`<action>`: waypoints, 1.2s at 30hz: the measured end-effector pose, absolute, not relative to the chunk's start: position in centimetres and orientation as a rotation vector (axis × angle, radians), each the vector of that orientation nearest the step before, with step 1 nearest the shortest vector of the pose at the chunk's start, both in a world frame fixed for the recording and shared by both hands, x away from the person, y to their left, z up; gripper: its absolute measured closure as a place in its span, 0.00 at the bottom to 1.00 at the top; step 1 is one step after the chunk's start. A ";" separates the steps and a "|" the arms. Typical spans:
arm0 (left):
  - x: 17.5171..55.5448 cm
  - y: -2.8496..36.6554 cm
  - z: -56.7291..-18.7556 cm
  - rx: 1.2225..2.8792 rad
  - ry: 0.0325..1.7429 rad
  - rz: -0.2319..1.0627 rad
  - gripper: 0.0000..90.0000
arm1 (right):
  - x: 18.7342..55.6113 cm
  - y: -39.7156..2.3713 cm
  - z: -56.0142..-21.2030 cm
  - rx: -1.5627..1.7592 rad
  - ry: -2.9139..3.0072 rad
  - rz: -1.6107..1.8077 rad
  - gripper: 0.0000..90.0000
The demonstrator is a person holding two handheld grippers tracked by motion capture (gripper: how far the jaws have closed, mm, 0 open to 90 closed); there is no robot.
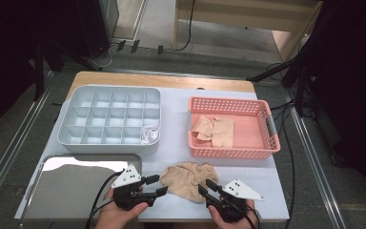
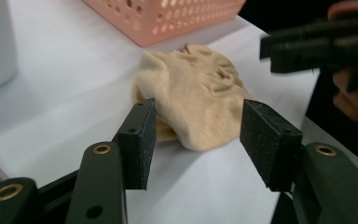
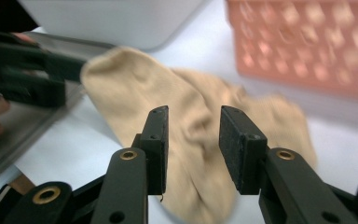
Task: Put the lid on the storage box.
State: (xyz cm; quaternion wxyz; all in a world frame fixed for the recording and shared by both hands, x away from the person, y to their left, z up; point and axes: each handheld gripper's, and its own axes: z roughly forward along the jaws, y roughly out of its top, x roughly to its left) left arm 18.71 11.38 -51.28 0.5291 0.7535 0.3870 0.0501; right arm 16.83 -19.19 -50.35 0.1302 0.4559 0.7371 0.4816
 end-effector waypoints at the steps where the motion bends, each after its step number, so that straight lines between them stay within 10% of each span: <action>1: 18.9 11.3 -51.2 1.807 0.931 0.145 0.53 | 16.7 -19.5 -50.8 1.373 2.128 1.376 0.71; 15: 19.1 11.8 -51.5 1.830 1.042 0.173 1.00 | 16.2 -18.3 -52.8 1.404 2.179 1.165 0.95; 25: 17.7 10.8 -51.8 1.908 1.057 0.036 0.99 | 15.7 -21.7 -50.4 1.357 2.189 1.238 0.95; 30: 17.8 10.8 -51.6 1.866 1.063 0.108 0.66 | 16.2 -22.4 -51.0 1.375 2.202 1.233 0.82; 36: 20.0 10.6 -51.3 1.840 1.141 0.136 0.65 | 18.6 -22.8 -50.8 1.430 2.074 1.247 0.79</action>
